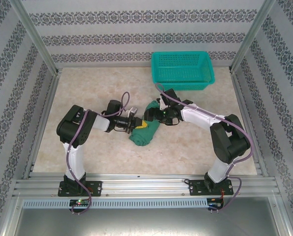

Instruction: Roll up the long pants

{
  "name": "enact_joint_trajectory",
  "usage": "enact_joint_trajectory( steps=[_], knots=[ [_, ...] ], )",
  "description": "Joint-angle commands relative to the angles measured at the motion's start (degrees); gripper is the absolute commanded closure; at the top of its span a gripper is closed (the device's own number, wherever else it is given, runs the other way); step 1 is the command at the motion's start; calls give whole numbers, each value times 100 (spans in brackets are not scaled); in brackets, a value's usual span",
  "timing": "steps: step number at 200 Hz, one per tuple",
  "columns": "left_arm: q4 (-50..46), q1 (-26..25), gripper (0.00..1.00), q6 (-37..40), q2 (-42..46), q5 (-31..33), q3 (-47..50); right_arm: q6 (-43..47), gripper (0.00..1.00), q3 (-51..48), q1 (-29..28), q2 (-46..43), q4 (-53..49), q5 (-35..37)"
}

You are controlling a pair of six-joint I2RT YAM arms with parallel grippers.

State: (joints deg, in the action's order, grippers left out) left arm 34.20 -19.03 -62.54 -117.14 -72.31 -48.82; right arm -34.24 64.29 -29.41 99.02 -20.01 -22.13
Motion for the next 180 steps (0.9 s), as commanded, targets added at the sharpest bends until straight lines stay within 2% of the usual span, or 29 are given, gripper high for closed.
enact_joint_trajectory(
  steps=[1, 34, 87, 115, 180],
  knots=[
    [-704, 152, 100, -522, -861, 1405, 474, -166, 8, -169, -170, 161, -344, -123],
    [-529, 160, 100, -572, -1171, 1366, 444, -207, 8, -189, -97, 155, -432, 41],
    [-70, 171, 100, -581, -1573, 1404, 631, -417, 8, -656, 154, -554, -271, 175],
    [123, 167, 100, -639, -1720, 1387, 648, -526, 8, -656, 157, -211, -67, 120],
    [174, 196, 100, -645, -1803, 1339, 589, -1281, 8, -212, -64, 1055, 1070, -759]
  ],
)
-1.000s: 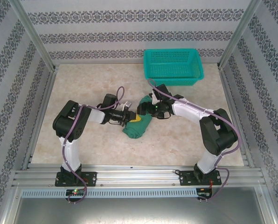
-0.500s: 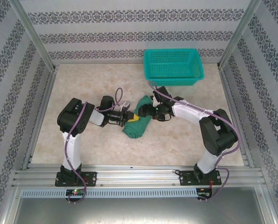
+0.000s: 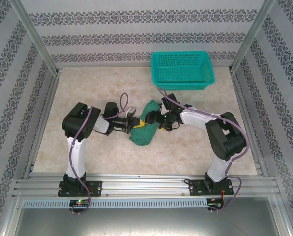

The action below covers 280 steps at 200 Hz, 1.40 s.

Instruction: Roll up the long pants

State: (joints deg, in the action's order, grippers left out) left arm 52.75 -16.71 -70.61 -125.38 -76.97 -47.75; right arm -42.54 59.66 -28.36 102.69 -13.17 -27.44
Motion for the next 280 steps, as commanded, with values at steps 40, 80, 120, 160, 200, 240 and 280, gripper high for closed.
enact_joint_trajectory(
  steps=[40, 80, 120, 160, 200, 240, 280],
  knots=[
    [-2444, -57, 100, 803, -705, 1792, 231, -579, 9, 1108, -512, 1461, -30, -209],
    [-4420, -301, 100, 2329, 19, 1849, -632, -549, 16, 2181, -854, 2324, -741, -308],
    [-4879, -504, 100, 2983, 274, 1746, -1111, -471, 96, 2995, -1105, 2999, -1249, -583],
    [-6163, -493, 100, 3801, 1327, 2580, -1378, -568, 100, 2163, -1001, 2369, -850, -224],
    [-8165, -159, 70, 4648, 2550, 3768, -1983, -574, 100, 1385, -672, 1580, -675, 59],
    [-8124, 10, 50, 4662, 3238, 3444, -1268, -578, 100, 1024, -413, 1008, -534, 134],
    [-7927, 123, 57, 4294, 3908, 4165, -827, -544, 100, 1216, -180, 252, -625, 159]
  ],
)
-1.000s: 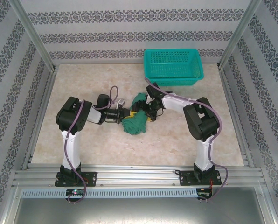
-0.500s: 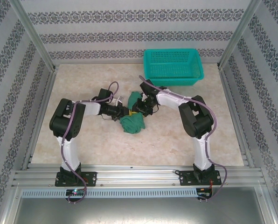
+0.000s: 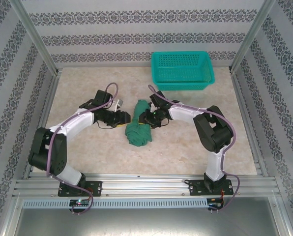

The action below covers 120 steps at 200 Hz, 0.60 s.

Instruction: Roll up the long pants

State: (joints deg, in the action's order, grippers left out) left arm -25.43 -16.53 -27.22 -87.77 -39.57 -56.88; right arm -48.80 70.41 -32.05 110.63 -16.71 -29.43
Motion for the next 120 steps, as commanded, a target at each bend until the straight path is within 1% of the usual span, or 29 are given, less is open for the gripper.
enact_joint_trajectory(
  steps=[1, 8, 19, 29, 52, 78, 101, 107, 120],
  knots=[
    [-119, 102, 58, -46, 146, 438, 75, 85, 100, 162, 199, -559, -289, 367],
    [-119, 114, 62, -66, 94, 520, 55, 155, 100, 347, 275, -683, -419, 393],
    [8, 113, 67, -68, -10, 411, 72, 318, 100, 762, 411, -830, -744, 464],
    [24, 114, 72, -100, -117, 457, 30, 463, 100, 1168, 571, -901, -1009, 531],
    [94, 107, 76, -78, -397, 414, -70, 637, 100, 2124, 1069, -819, -1436, 510],
    [116, 115, 79, -36, -652, 389, -192, 661, 100, 3259, 1649, -482, -1768, 435],
    [223, 113, 81, -56, -791, 429, -214, 302, 100, 4160, 2184, -24, -1619, 415],
    [233, 109, 82, -67, -853, 424, -238, 94, 100, 4288, 2346, 116, -1400, 325],
    [229, 112, 83, -99, -1025, 392, -346, -688, 100, 4401, 2628, 471, -474, -46]
  ],
)
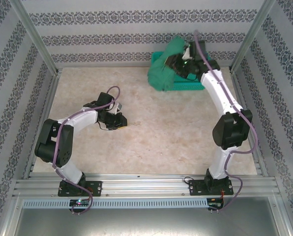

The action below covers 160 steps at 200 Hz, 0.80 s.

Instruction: Roll up the long pants

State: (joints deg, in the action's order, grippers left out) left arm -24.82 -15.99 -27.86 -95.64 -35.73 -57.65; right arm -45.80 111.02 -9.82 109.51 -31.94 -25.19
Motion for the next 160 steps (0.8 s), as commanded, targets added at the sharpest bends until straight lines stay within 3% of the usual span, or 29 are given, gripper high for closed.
enact_joint_trajectory(
  steps=[1, 24, 53, 99, 146, 148, 160],
  knots=[
    [174, 59, 83, -31, -251, -3, -276, -1056, 100, 340, 435, 616, 1142, -487],
    [423, 49, 84, -157, -418, -199, -316, -2566, 100, 478, 728, 1441, 3011, -714],
    [355, 49, 85, -156, -487, -136, -395, -3887, 100, 491, 851, 2294, 4951, -11],
    [-30, 44, 89, -5, -478, 170, -587, -4604, 100, 1116, 816, 3384, 5156, 835],
    [-11, 43, 84, -110, -602, 250, -642, -4607, 100, 1559, 832, 3786, 4927, 1003],
    [-2, 48, 83, -107, -611, 237, -642, -4605, 96, 1586, 831, 3792, 4902, 982],
    [21, 51, 79, -131, -638, 216, -640, -4670, 43, 1706, 856, 3820, 4674, 864]
  ],
)
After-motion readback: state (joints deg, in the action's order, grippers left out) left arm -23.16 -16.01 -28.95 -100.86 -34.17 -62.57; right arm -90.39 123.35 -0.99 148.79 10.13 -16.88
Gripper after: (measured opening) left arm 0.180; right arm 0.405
